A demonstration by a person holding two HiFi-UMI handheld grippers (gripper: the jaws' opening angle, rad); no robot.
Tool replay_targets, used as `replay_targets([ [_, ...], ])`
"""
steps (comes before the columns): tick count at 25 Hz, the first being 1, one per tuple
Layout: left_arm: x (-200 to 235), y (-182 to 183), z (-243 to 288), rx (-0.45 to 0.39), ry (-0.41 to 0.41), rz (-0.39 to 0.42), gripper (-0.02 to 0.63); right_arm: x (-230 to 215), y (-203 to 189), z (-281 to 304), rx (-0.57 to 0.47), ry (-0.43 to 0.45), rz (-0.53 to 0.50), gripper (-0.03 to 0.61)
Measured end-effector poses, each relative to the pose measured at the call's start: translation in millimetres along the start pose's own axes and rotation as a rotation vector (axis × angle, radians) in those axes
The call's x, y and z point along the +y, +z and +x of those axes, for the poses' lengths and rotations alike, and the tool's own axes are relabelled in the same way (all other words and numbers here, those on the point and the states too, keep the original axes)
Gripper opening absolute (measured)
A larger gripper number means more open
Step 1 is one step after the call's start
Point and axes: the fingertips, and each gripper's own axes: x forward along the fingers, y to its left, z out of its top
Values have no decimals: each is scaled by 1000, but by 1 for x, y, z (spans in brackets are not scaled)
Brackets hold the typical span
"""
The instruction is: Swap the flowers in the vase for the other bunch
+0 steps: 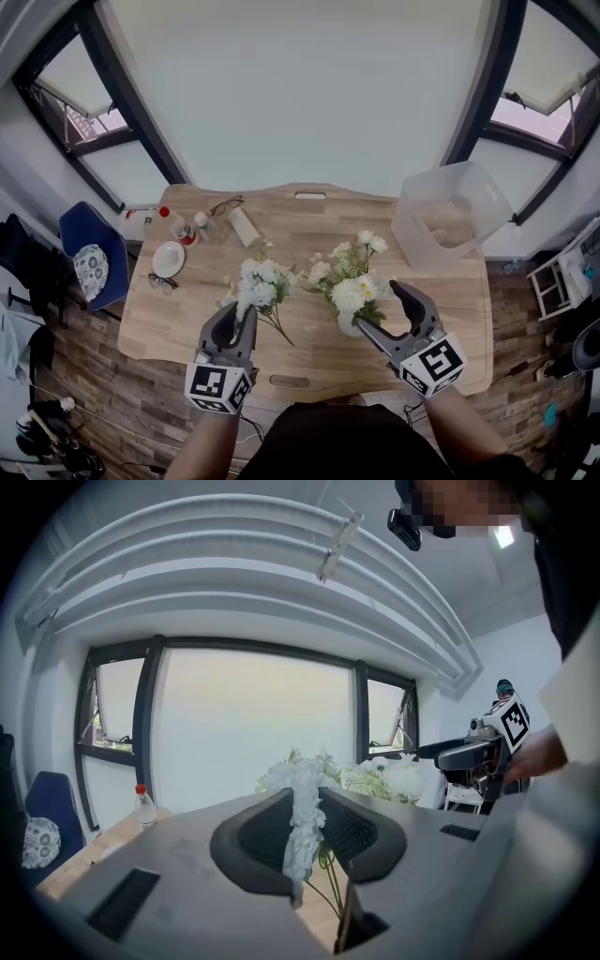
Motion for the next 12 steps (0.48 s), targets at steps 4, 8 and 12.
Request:
replay_targets([
  [4, 9, -3, 6, 6, 5, -10, 81, 8, -4, 23, 46, 33, -14, 407],
  [8, 19, -9, 9, 19, 15, -23, 81, 8, -14, 41, 108, 23, -36, 411],
  [12, 22, -14, 13, 28, 20, -42, 81, -2, -29, 48, 190, -3, -58, 410],
])
